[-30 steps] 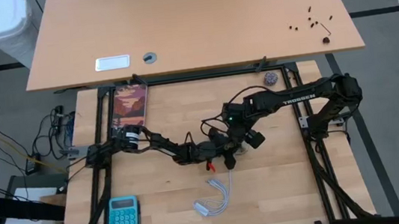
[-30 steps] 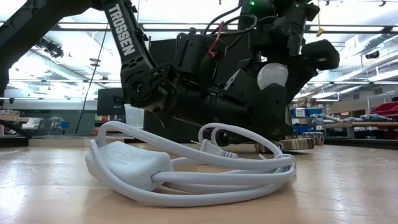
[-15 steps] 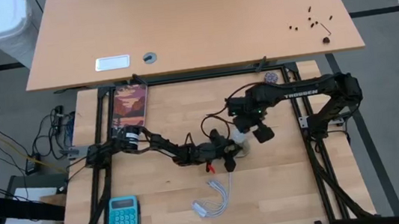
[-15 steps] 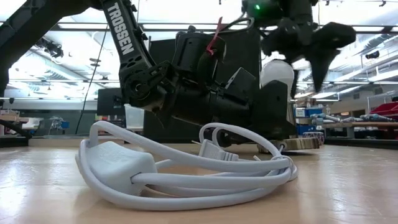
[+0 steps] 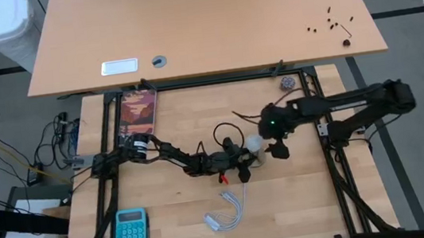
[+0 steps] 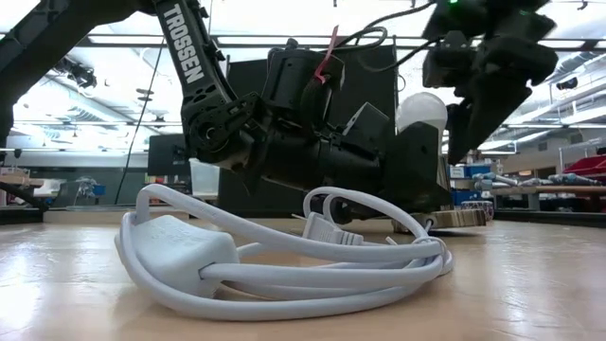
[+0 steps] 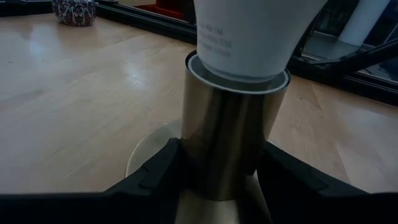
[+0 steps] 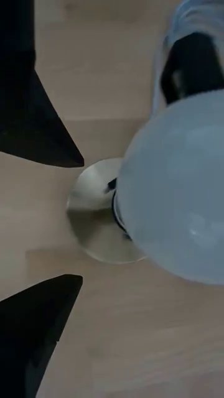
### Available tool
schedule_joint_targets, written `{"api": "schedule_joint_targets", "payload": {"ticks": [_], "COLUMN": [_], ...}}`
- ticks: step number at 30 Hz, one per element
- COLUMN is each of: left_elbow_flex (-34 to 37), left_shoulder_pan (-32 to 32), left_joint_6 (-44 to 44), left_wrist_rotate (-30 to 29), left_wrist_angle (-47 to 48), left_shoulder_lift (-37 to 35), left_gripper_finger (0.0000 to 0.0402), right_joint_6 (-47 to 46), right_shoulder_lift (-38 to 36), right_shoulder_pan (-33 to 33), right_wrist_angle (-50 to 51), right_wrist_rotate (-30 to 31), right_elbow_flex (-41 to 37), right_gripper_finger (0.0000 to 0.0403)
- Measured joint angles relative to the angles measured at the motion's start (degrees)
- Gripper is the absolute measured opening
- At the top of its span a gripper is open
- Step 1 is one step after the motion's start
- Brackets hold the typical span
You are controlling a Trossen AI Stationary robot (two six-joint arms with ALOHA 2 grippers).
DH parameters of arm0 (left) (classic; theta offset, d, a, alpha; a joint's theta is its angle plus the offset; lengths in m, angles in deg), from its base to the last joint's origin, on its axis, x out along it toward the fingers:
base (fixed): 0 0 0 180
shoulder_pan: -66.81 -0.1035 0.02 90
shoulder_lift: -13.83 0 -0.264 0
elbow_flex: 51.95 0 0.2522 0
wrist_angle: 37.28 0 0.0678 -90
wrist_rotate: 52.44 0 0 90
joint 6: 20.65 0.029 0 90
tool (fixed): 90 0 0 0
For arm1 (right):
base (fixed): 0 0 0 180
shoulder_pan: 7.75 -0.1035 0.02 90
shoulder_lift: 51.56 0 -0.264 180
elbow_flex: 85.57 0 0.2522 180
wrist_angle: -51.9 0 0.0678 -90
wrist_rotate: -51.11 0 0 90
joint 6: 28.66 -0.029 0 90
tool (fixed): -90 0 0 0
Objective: Screw lightbulb
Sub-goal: Remove the lightbulb on the desk lamp
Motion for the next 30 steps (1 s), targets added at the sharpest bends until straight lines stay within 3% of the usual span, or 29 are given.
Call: {"api": "schedule_joint_targets", "payload": {"ticks": [5,13,19,25,30], "left_elbow_flex": [0.0,0.0,0.0,0.0,0.0], "left_shoulder_pan": [-0.04,-0.17,-0.17,-0.2,-0.2], "left_joint_6": [-0.7,-1.29,-1.81,-1.38,-1.45], "left_wrist_rotate": [-0.11,-0.28,-0.35,-0.68,-0.55], "left_wrist_angle": [-0.02,-0.04,-0.08,0.29,0.35], "left_shoulder_lift": [0.0,-0.02,-0.03,-0.04,-0.07], "left_gripper_finger": [0.0188,0.0188,0.0188,0.0188,0.0188], "right_joint_6": [-6.48,-12.13,-11.22,-12.86,-7.89], "right_shoulder_lift": [-6.25,-8.49,-9.04,-14.24,-18.19], "right_shoulder_pan": [-2.67,-6.21,-6.35,-5.81,-6.32], "right_wrist_angle": [-11.68,-30.48,-29.37,-17.18,-15.78], "right_wrist_rotate": [1.06,10.65,15.05,30.34,27.04], "right_elbow_flex": [-7.63,-15.71,-15.87,-15.91,-15.87], "right_gripper_finger": [0.0305,0.0305,0.0305,0.0305,0.0296]}}
